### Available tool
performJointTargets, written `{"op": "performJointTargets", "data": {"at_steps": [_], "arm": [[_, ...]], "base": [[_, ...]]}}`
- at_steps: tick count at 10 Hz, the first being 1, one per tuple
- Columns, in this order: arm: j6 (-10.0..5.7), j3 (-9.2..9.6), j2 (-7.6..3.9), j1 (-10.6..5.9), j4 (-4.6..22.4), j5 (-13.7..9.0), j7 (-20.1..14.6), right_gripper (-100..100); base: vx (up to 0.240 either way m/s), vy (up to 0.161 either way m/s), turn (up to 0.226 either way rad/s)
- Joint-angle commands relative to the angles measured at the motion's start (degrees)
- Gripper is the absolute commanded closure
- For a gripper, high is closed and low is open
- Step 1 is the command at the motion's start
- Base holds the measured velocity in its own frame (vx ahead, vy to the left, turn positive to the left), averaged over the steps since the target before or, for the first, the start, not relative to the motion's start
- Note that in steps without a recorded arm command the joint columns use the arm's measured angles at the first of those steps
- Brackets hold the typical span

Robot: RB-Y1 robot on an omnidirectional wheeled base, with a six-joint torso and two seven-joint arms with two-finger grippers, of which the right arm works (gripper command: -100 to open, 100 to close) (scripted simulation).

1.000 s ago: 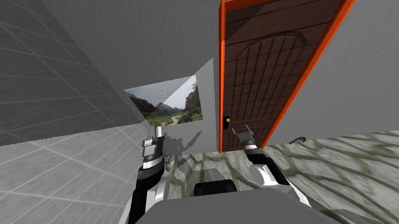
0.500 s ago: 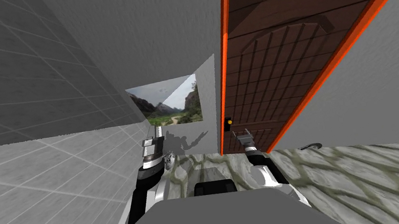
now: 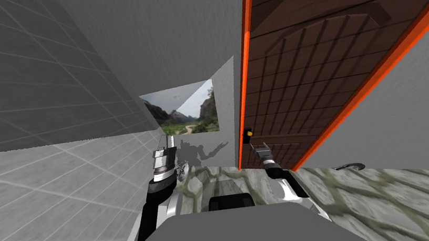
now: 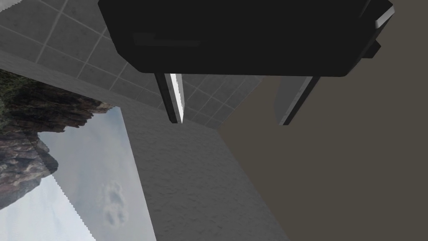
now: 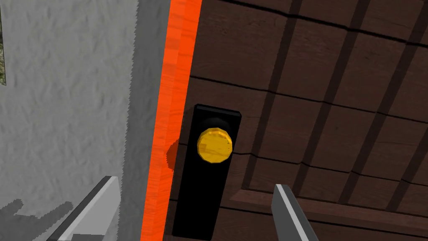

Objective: Pull the door open

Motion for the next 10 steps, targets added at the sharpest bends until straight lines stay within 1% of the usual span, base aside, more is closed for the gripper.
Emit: {"op": "performJointTargets", "data": {"at_steps": [1,2,3,5,6,7,8,10], "arm": [[0.08,0.41,-0.69,-0.22,1.5,-1.8,-2.1,-100],[0.23,0.62,-0.99,-0.39,2.3,-2.8,-3.0,-100],[0.44,0.93,-1.43,-0.63,3.5,-4.3,-4.5,-100],[0.63,1.20,-1.82,-0.85,4.5,-5.7,-5.7,-100],[0.81,1.03,-1.45,-0.75,3.9,-5.2,-4.9,-100],[0.40,-0.11,-2.42,-1.28,5.6,-5.7,-6.2,-100],[0.28,-0.51,-2.74,-1.45,6.1,-5.9,-6.6,-100],[-0.28,-2.31,-4.17,-2.21,8.4,-6.6,-8.4,-100]], "base": [[0.049,-0.074,0.068],[0.049,-0.065,0.088],[0.058,-0.068,0.124],[0.053,-0.059,0.054],[0.017,-0.025,0.011],[0.114,-0.002,0.191],[0.170,0.026,0.173],[0.196,0.020,0.187]]}}
